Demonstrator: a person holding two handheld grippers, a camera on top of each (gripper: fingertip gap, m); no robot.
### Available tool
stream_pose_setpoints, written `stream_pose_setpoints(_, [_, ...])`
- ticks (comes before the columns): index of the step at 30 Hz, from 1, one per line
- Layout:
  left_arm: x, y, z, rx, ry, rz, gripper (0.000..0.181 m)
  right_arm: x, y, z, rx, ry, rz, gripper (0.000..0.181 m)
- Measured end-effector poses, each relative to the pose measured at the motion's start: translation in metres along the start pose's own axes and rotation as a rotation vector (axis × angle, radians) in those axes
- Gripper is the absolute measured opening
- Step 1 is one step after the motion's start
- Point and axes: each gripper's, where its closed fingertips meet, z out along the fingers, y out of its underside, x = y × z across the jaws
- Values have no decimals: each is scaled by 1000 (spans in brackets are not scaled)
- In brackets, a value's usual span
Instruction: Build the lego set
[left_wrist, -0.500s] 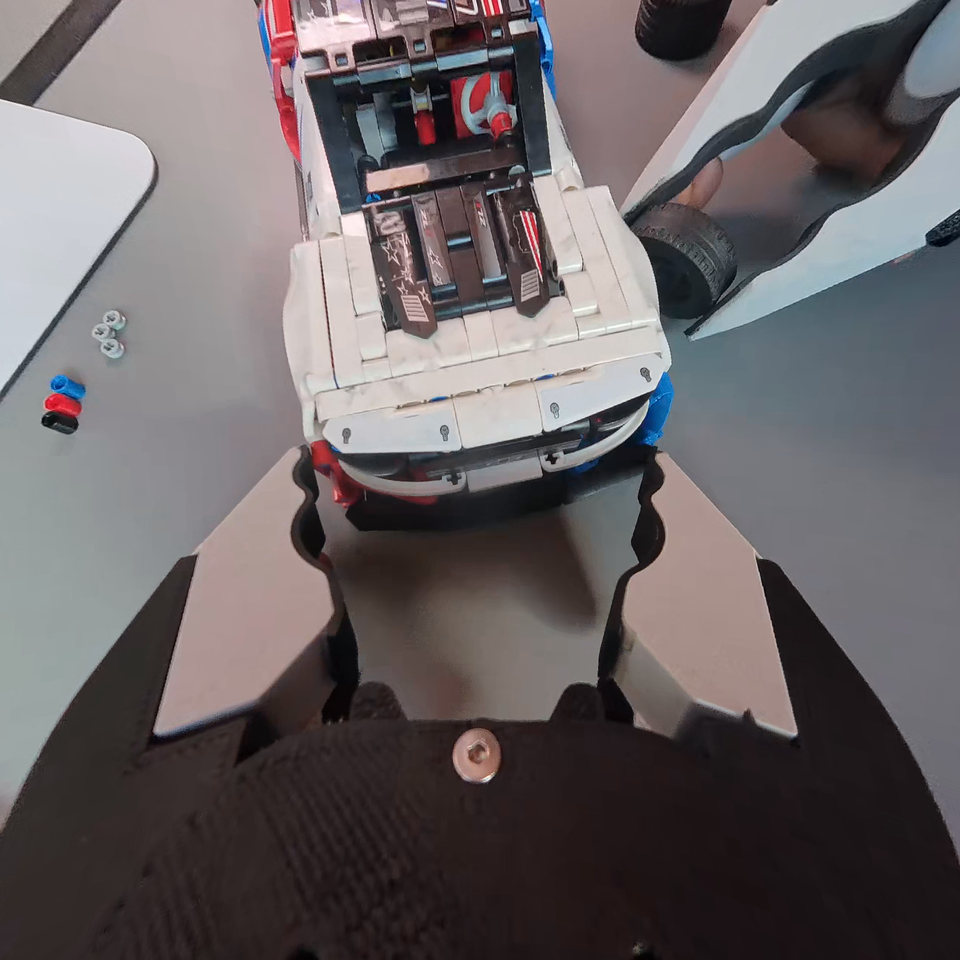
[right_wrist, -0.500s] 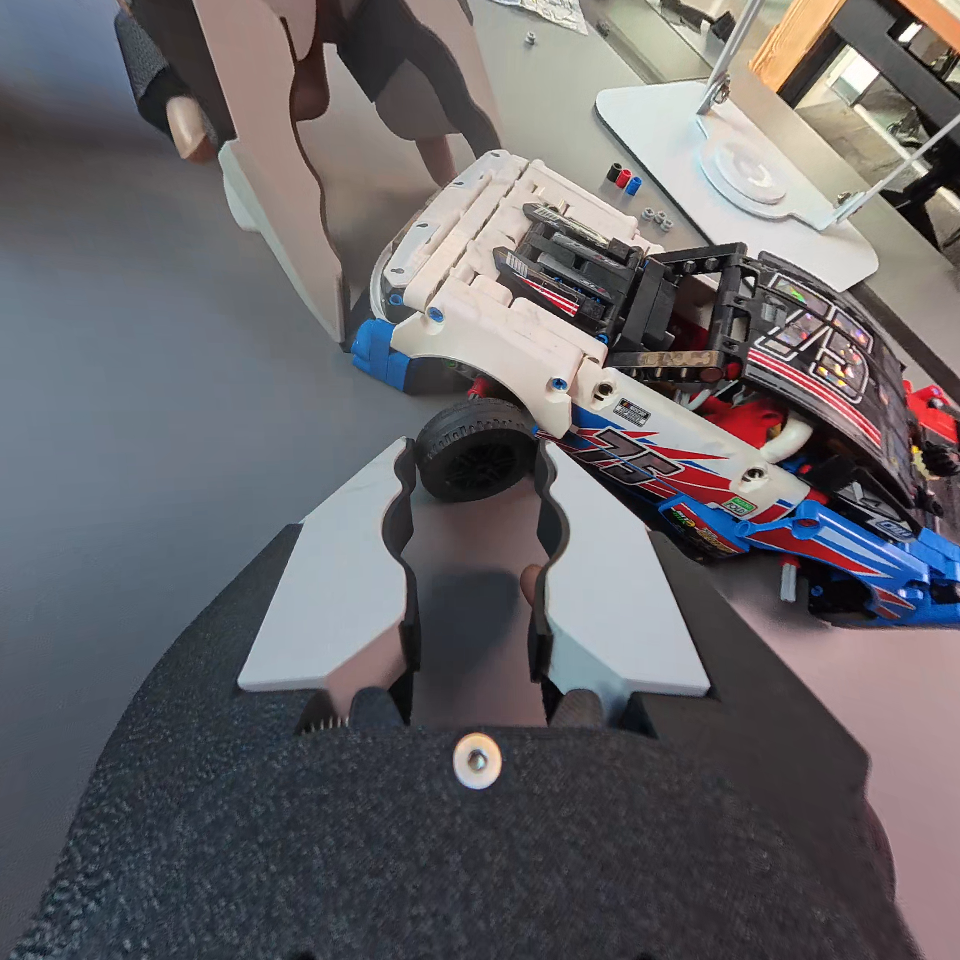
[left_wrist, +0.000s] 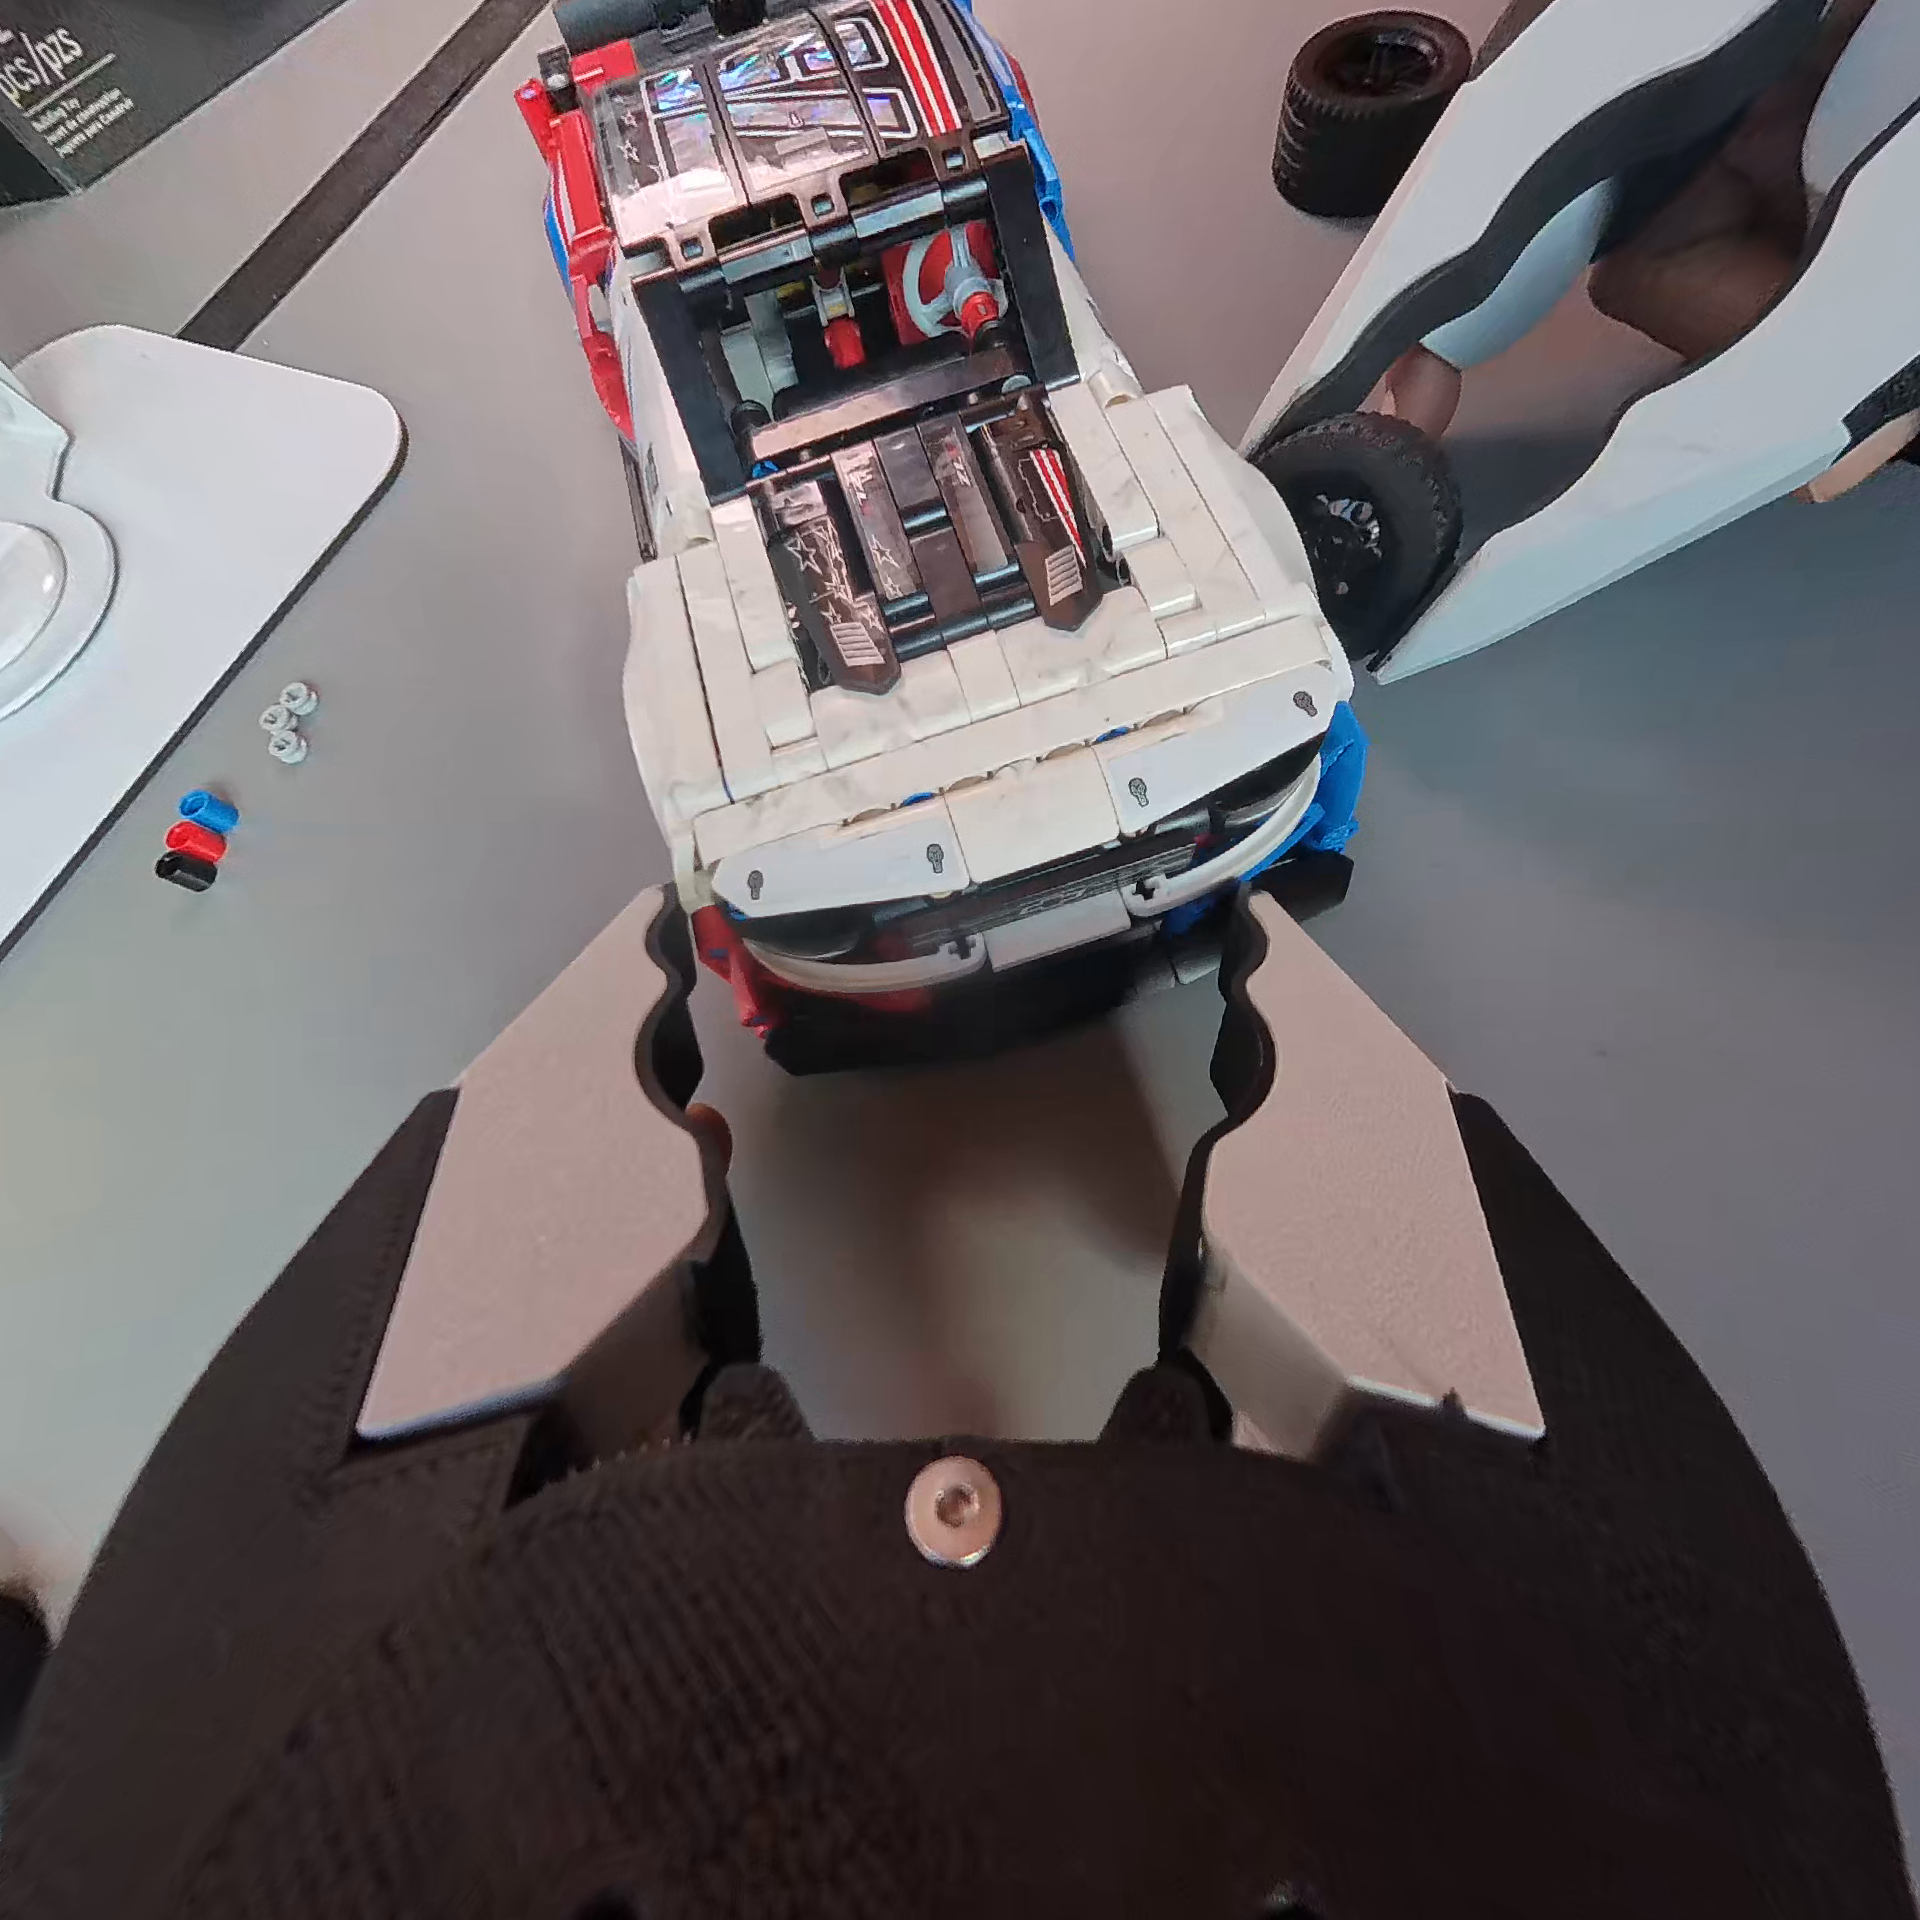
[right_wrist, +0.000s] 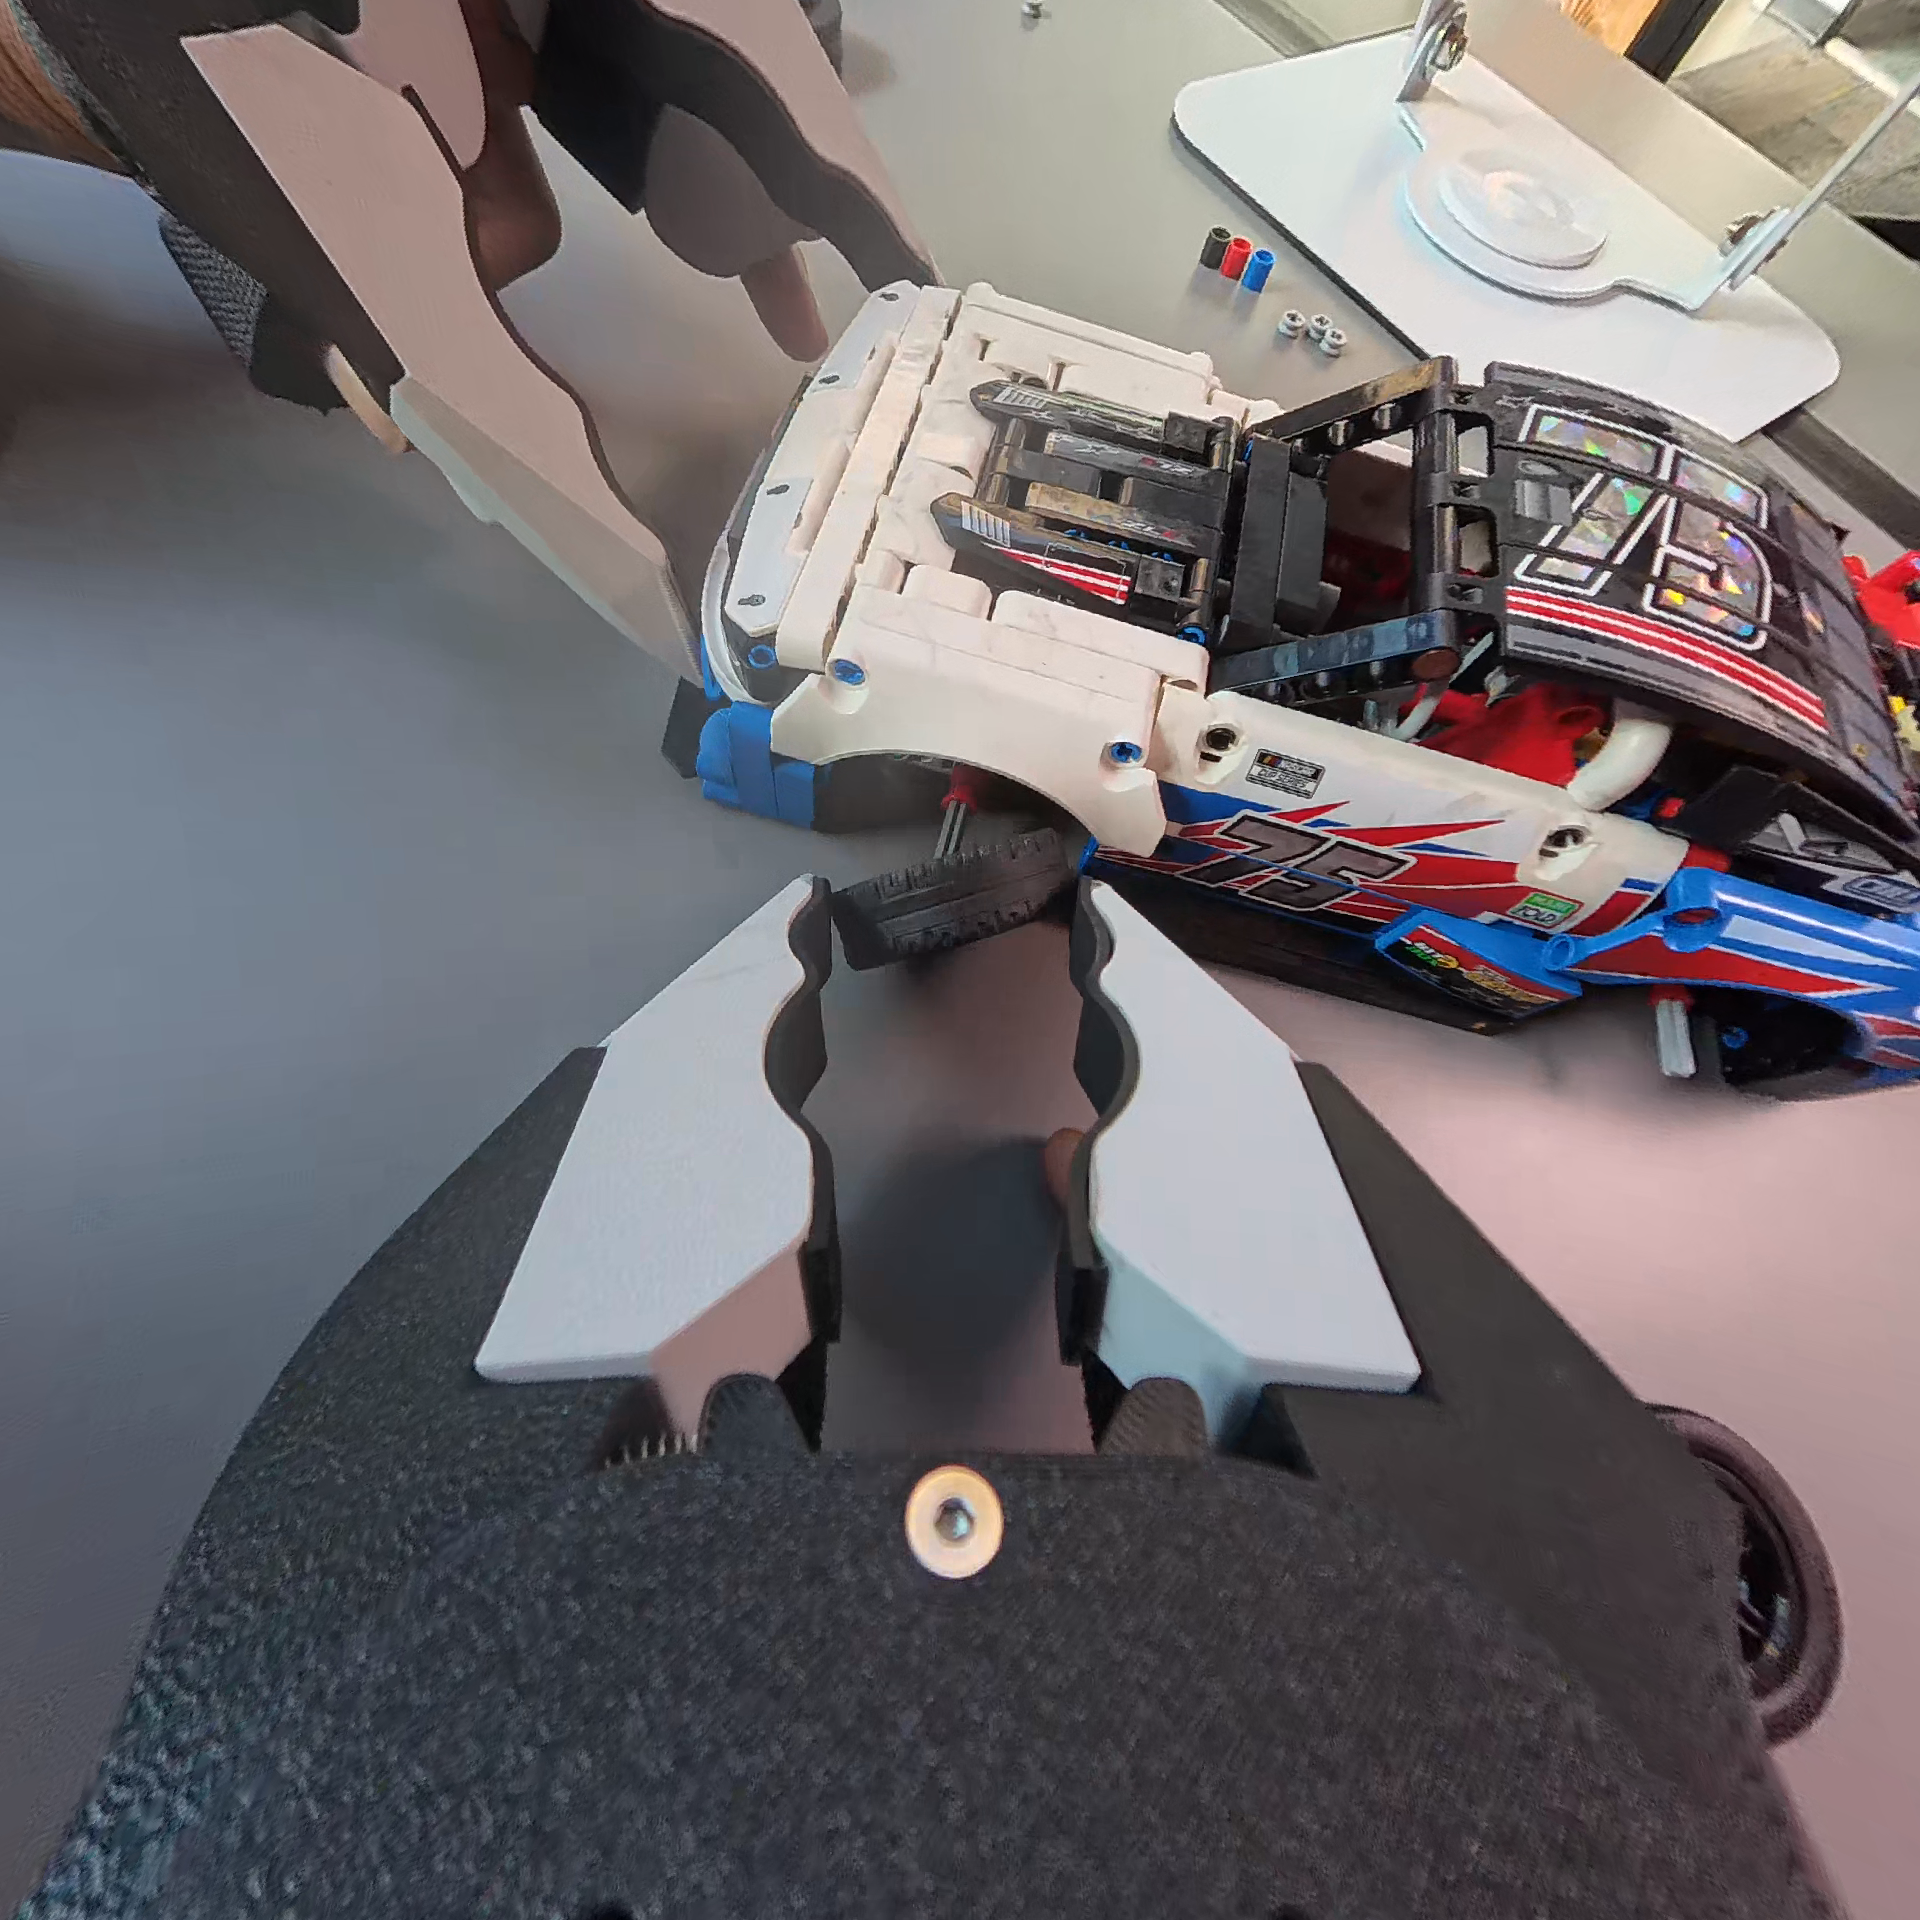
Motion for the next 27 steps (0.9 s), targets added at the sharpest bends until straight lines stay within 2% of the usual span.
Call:
stream_pose_setpoints(7, [14,-5,-3,15,29,-85,91,0,4,-3,-24,4,-24,43])
stream_pose_setpoints(15, [13,-9,-11,46,-9,-66,87,2,13,-11,-100,14,-35,43])
stream_pose_setpoints(21, [10,-12,-17,64,-40,-15,85,8,7,-18,-74,16,18,43])
stream_pose_setpoints(25, [3,-13,-17,88,12,-28,90,17,8,-22,-85,70,26,43])
stream_pose_setpoints(27, [5,-14,-18,89,118,-41,92,20,7,-26,-83,84,10,43])
